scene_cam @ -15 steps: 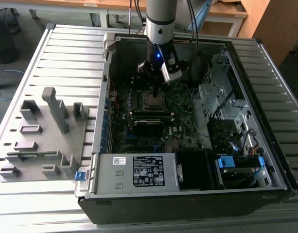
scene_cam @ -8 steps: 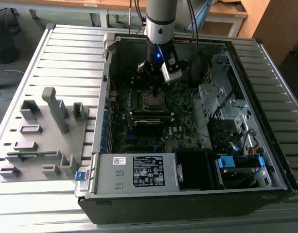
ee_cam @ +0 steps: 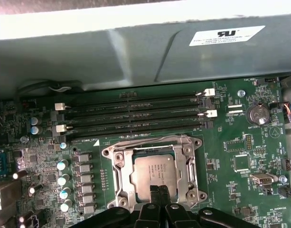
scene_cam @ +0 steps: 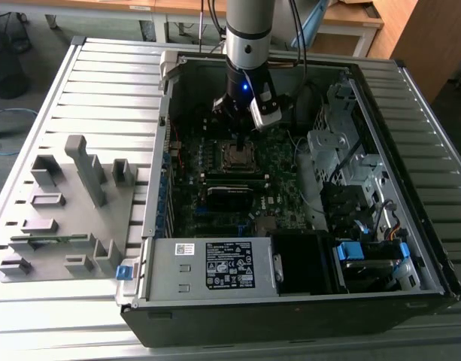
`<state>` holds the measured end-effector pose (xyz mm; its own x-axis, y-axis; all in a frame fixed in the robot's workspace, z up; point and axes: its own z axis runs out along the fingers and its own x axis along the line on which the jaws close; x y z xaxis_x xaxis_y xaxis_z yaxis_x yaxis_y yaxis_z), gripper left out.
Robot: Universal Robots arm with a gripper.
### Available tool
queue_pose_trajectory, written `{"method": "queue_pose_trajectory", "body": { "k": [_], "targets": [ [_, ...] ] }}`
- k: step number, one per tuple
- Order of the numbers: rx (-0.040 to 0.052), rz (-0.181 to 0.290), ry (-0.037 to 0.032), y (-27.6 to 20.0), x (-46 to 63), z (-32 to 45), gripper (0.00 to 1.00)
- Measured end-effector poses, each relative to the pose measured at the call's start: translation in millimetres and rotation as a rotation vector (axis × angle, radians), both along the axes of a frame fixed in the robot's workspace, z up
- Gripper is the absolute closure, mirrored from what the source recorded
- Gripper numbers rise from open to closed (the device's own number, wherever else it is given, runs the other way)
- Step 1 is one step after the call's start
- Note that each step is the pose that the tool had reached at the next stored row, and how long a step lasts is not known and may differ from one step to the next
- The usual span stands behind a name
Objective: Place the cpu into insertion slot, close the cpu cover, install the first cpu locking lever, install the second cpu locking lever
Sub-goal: 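Install the second cpu locking lever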
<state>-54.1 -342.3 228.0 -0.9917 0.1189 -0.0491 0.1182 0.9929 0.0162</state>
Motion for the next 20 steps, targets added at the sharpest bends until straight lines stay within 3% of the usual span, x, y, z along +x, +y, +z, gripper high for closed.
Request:
{"method": "queue_pose_trajectory", "body": {
  "k": [7, 20],
  "targets": [
    [0.0003, 0.0, -0.0002, 0.0, 0.0, 8.8, 0.9],
    [0.0003, 0.0, -0.0002, 0.0, 0.0, 10.8, 0.9]
  ]
}}
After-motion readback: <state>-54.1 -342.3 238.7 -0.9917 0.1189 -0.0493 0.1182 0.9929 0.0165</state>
